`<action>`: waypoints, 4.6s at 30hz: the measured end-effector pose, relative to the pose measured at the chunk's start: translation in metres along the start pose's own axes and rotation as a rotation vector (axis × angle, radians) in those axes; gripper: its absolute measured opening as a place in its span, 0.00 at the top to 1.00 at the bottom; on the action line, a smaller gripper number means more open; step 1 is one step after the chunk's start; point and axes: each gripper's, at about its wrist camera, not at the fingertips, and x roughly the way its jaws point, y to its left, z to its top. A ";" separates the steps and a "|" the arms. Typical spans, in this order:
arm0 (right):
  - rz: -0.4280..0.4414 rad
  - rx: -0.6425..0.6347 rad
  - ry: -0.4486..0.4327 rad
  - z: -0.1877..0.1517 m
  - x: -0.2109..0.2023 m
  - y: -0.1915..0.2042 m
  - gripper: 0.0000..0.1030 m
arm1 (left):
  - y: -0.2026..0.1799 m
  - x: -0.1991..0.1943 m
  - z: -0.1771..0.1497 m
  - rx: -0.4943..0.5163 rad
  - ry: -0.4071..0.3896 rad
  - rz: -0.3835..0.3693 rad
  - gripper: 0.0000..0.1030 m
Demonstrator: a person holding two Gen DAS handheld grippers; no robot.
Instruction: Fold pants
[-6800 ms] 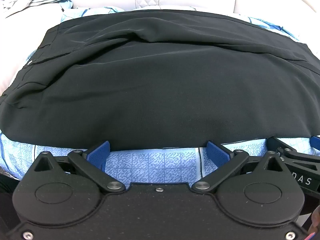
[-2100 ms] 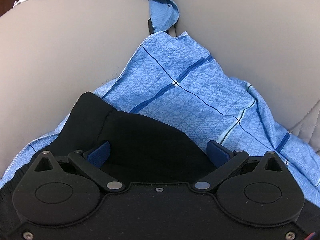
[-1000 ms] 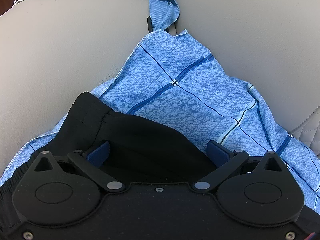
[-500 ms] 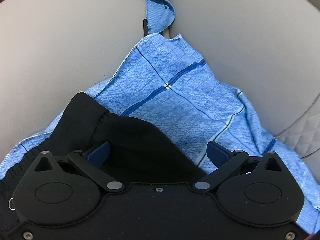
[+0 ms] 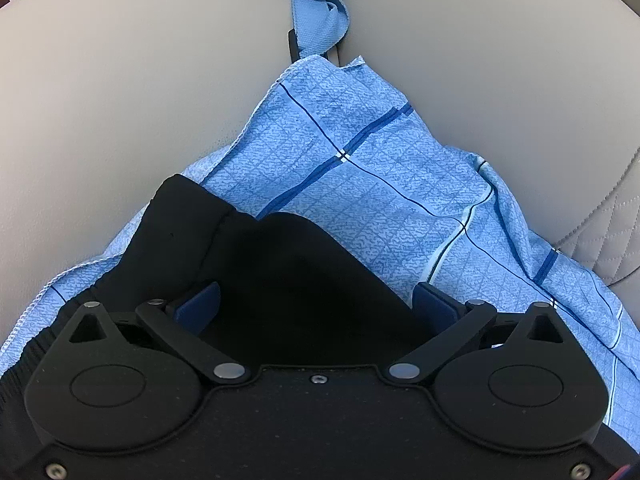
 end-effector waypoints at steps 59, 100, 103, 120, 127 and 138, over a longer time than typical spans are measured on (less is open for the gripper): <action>-0.199 0.246 0.117 -0.148 -0.099 -0.124 0.66 | 0.208 -0.183 -0.189 0.055 -0.042 -0.079 0.88; 0.872 -0.602 -0.010 -0.183 -0.159 0.355 0.96 | 0.167 -0.149 -0.199 0.317 -0.329 -0.226 0.63; 0.884 -0.582 -0.009 -0.178 -0.154 0.363 0.95 | 0.170 -0.149 -0.192 0.301 -0.314 -0.236 0.63; 0.929 -0.582 -0.175 -0.252 -0.199 0.227 0.34 | 0.203 -0.169 -0.213 0.297 -0.259 -0.111 0.59; 0.695 -0.608 -0.255 -0.246 -0.195 0.182 0.30 | 0.230 -0.173 -0.197 0.117 -0.218 -0.147 0.47; 0.565 -0.458 -0.289 -0.234 -0.188 0.118 0.25 | 0.228 -0.154 -0.169 -0.014 -0.276 -0.023 0.92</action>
